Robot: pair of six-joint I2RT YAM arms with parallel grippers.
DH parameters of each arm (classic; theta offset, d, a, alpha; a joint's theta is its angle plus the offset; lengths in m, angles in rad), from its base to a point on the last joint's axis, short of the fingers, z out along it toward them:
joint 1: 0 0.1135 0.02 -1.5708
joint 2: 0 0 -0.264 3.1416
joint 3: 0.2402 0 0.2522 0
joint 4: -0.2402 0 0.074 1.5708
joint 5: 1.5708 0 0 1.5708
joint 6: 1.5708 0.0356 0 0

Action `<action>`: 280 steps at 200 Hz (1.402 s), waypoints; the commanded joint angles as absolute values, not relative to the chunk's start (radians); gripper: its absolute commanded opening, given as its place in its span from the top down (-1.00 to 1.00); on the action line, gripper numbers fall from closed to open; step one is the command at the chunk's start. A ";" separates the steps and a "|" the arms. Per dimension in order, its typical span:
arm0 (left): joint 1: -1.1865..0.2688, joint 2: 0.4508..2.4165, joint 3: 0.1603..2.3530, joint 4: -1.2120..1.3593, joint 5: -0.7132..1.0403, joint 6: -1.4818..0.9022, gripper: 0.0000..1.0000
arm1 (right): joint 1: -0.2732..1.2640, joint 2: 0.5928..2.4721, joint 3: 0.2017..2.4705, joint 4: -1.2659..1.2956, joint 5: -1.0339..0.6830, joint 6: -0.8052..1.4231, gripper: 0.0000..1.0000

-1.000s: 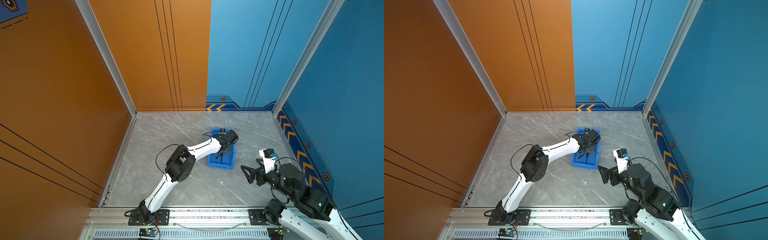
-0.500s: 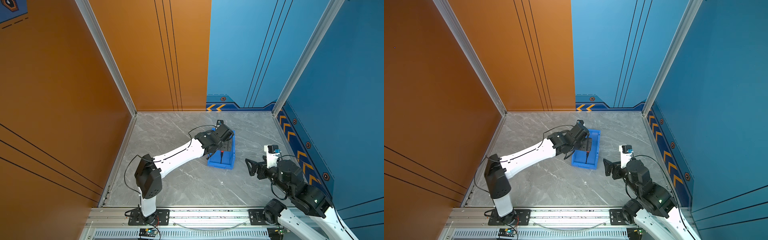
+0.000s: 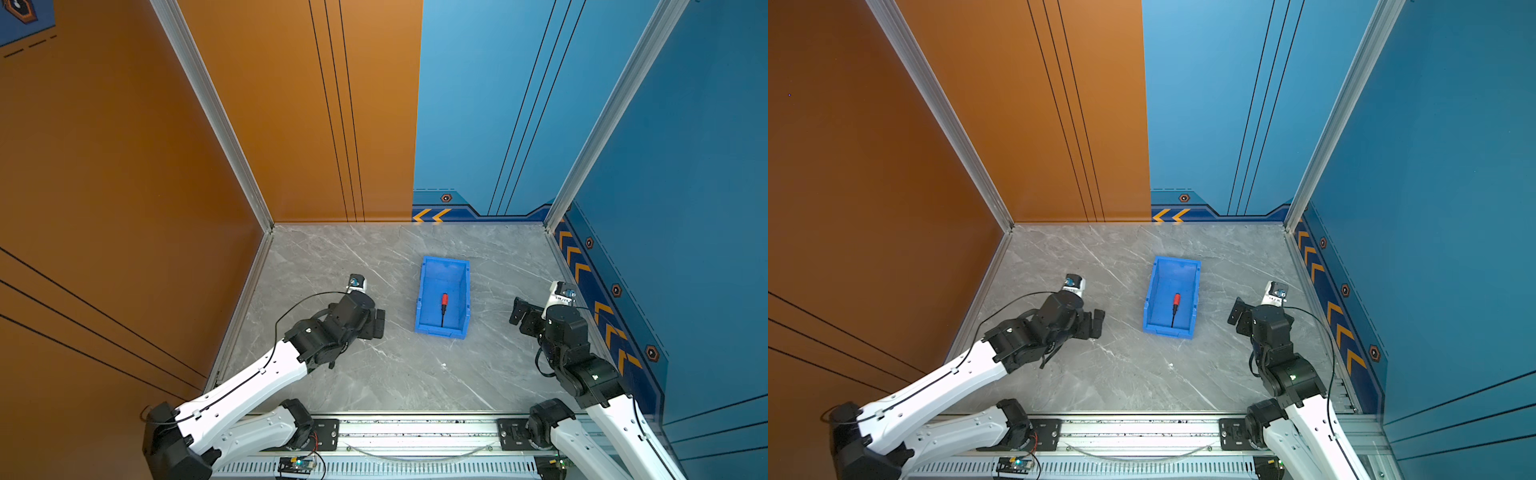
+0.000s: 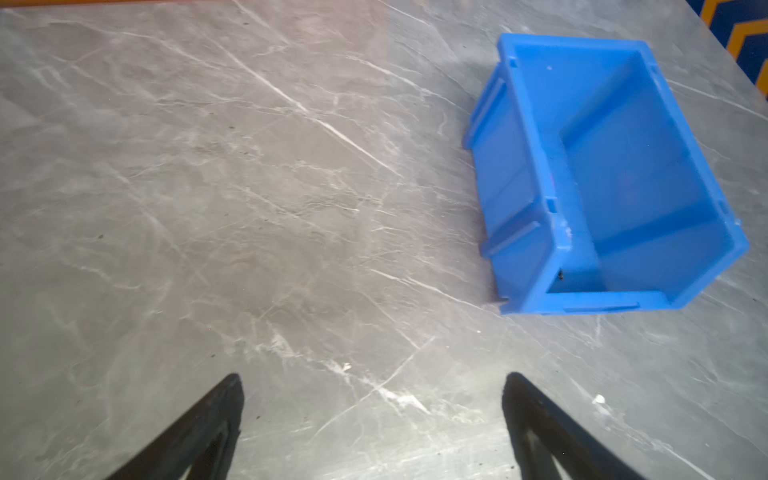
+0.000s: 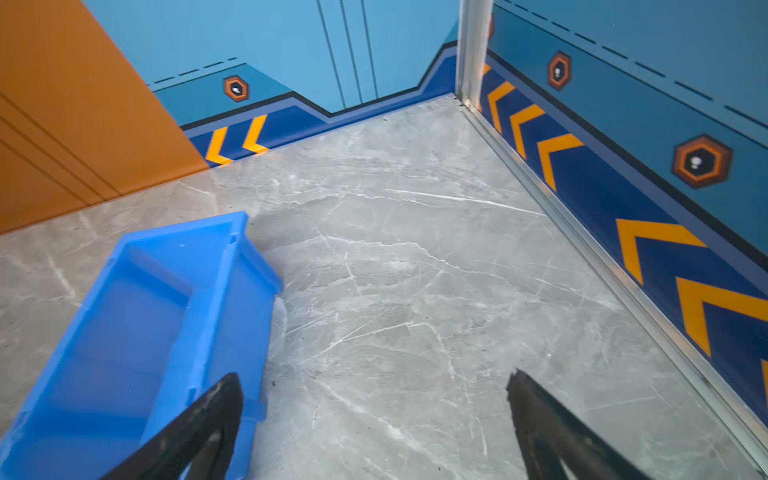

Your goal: Put the screwdriver in the bin

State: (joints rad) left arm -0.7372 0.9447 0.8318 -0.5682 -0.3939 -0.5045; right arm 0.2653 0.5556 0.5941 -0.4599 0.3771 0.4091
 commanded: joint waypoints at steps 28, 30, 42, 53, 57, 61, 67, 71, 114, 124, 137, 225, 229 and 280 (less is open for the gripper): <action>-0.572 0.771 0.702 -0.595 -0.521 -0.531 -0.96 | 0.146 0.510 0.456 -0.222 0.400 0.280 -1.00; -0.566 0.768 0.696 -0.594 -0.524 -0.530 -0.96 | 0.140 0.513 0.451 -0.212 0.392 0.278 -1.00; -0.537 0.753 0.673 -0.594 -0.538 -0.513 -0.96 | 0.113 0.534 0.427 -0.170 0.347 0.272 -1.00; -0.519 0.744 0.657 -0.593 -0.557 -0.487 -0.96 | 0.094 0.555 0.411 -0.137 0.310 0.259 -1.00; -0.517 0.739 0.649 -0.588 -0.572 -0.477 -0.96 | 0.091 0.561 0.406 -0.122 0.292 0.246 -1.00; -0.513 0.735 0.641 -0.582 -0.589 -0.466 -0.96 | 0.086 0.564 0.397 -0.102 0.279 0.228 -1.00; -0.510 0.729 0.626 -0.569 -0.618 -0.452 -0.96 | 0.082 0.568 0.385 -0.073 0.256 0.201 -1.00; -0.511 0.723 0.615 -0.559 -0.640 -0.445 -0.96 | 0.080 0.571 0.377 -0.055 0.242 0.180 -1.00; -0.467 0.663 0.506 -0.349 -0.746 -0.361 -0.96 | 0.021 0.617 0.333 0.022 0.125 0.086 -1.00; -0.448 0.667 0.501 -0.322 -0.733 -0.347 -0.96 | 0.008 0.628 0.329 0.021 0.111 0.081 -1.00; -0.425 0.679 0.501 -0.309 -0.695 -0.328 -0.96 | -0.002 0.628 0.322 0.019 0.100 0.076 -1.00; -0.364 0.617 0.385 -0.243 -0.654 -0.208 -0.96 | -0.041 0.576 0.284 -0.012 0.049 0.068 -1.00; -0.362 0.615 0.376 -0.235 -0.659 -0.200 -0.96 | -0.042 0.577 0.282 -0.011 0.047 0.065 -1.00; -0.351 0.578 0.288 -0.109 -0.672 -0.042 -0.96 | -0.041 0.594 0.238 0.007 0.037 0.052 -1.00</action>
State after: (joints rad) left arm -0.3599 0.5976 0.3382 -0.1959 -0.6617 -0.1341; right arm -0.0349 0.5869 0.2687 -0.0135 0.0517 0.0727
